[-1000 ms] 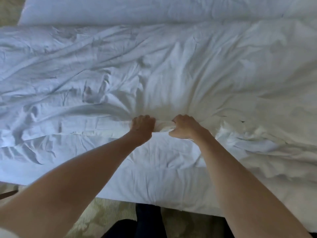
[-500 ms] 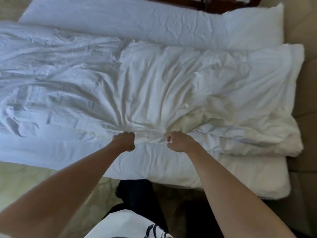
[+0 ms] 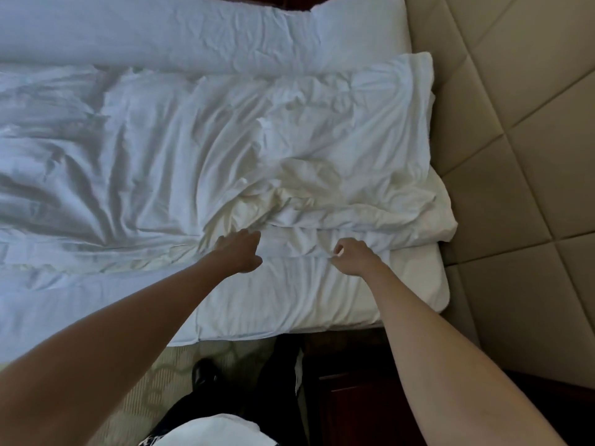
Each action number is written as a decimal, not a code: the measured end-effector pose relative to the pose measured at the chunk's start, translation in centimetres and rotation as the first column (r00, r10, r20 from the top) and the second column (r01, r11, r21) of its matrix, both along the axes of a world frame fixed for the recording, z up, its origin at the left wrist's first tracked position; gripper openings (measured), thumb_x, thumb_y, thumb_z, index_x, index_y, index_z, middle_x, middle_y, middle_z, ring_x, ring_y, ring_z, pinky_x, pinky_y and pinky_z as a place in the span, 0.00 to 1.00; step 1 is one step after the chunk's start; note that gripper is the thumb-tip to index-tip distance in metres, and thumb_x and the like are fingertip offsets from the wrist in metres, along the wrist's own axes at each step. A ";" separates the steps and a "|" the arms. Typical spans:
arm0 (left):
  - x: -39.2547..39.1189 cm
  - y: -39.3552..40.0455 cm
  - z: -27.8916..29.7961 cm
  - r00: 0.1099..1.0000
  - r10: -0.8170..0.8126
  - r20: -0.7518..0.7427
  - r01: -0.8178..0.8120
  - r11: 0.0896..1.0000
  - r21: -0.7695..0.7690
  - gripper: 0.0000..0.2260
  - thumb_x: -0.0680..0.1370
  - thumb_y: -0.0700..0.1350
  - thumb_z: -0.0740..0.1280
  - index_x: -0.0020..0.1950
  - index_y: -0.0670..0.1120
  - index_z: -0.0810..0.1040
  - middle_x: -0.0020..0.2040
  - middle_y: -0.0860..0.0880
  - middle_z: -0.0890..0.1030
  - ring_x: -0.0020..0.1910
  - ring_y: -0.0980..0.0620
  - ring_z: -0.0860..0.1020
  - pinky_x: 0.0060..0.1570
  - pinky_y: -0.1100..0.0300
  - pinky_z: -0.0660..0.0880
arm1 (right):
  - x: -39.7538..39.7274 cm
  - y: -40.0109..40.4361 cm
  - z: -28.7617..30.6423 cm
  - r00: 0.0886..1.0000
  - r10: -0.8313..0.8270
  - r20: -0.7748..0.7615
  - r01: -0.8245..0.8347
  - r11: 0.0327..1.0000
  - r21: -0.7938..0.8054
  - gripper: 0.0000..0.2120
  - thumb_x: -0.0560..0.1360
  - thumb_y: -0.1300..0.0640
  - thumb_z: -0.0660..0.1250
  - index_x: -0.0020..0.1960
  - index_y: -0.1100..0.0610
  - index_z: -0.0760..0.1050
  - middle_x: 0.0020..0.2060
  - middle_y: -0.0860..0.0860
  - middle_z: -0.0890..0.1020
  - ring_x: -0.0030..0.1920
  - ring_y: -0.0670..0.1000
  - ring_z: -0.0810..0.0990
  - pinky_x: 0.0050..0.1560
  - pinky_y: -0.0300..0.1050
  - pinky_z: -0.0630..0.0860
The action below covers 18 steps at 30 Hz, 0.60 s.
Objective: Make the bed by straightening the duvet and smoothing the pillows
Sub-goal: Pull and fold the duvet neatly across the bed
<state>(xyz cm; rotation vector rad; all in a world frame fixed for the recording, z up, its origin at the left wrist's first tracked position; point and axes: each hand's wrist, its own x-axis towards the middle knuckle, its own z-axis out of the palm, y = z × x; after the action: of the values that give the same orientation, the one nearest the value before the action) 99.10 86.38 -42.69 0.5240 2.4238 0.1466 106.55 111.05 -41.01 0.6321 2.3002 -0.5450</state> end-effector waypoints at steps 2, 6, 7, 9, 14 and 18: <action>-1.3 4.2 -0.5 0.998 -0.051 -0.030 0.051 0.999 0.001 0.20 0.77 0.52 0.67 0.65 0.47 0.69 0.65 0.46 0.72 0.62 0.43 0.73 0.59 0.48 0.69 | -1.2 3.6 -0.8 0.954 -0.287 -0.092 0.278 0.956 -0.097 0.14 0.77 0.50 0.64 0.57 0.59 0.75 0.53 0.55 0.78 0.53 0.56 0.79 0.51 0.47 0.77; -4.0 14.9 -2.0 0.982 -0.175 -0.068 0.173 0.984 -0.036 0.30 0.74 0.57 0.69 0.71 0.46 0.66 0.67 0.45 0.71 0.65 0.43 0.72 0.63 0.45 0.68 | -3.1 12.3 -3.3 0.620 -0.783 -0.057 0.742 0.608 -0.280 0.18 0.74 0.48 0.66 0.56 0.61 0.76 0.52 0.56 0.81 0.46 0.55 0.80 0.45 0.53 0.83; -4.5 17.4 -2.4 0.977 -0.201 -0.065 0.199 0.979 -0.037 0.31 0.73 0.58 0.70 0.71 0.46 0.66 0.67 0.45 0.71 0.65 0.43 0.72 0.63 0.45 0.67 | -3.4 14.2 -4.0 0.518 -0.855 -0.016 0.808 0.495 -0.319 0.22 0.73 0.46 0.67 0.60 0.61 0.75 0.55 0.56 0.80 0.50 0.55 0.80 0.41 0.51 0.82; -5.8 22.9 -3.5 0.962 -0.265 -0.066 0.264 0.964 -0.025 0.33 0.72 0.59 0.70 0.72 0.45 0.65 0.68 0.45 0.71 0.65 0.43 0.71 0.62 0.45 0.68 | -4.1 18.3 -5.5 0.307 -0.949 0.074 0.892 0.260 -0.370 0.33 0.71 0.40 0.71 0.67 0.60 0.70 0.60 0.55 0.77 0.56 0.56 0.78 0.43 0.50 0.81; -8.1 32.2 -6.9 0.924 -0.382 -0.014 0.382 0.924 -0.036 0.39 0.72 0.60 0.71 0.77 0.48 0.59 0.73 0.46 0.67 0.68 0.43 0.69 0.66 0.44 0.67 | -7.2 24.3 -10.1 0.040 -0.979 0.199 0.837 -0.076 -0.542 0.52 0.55 0.30 0.78 0.69 0.57 0.67 0.61 0.54 0.77 0.57 0.56 0.79 0.59 0.57 0.79; -8.7 33.6 -9.6 0.934 -0.341 0.103 0.351 0.931 -0.098 0.38 0.72 0.60 0.72 0.76 0.50 0.59 0.71 0.47 0.68 0.67 0.42 0.71 0.66 0.44 0.67 | -10.1 25.2 -12.4 0.003 -0.976 0.216 0.815 -0.123 -0.566 0.53 0.59 0.36 0.79 0.74 0.58 0.63 0.68 0.57 0.73 0.66 0.60 0.74 0.67 0.55 0.72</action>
<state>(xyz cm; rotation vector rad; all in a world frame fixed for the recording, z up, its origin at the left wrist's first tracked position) 90.39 120.01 -52.31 0.8639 2.2012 -0.1199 96.47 136.22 -53.42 1.9890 1.2139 -2.0428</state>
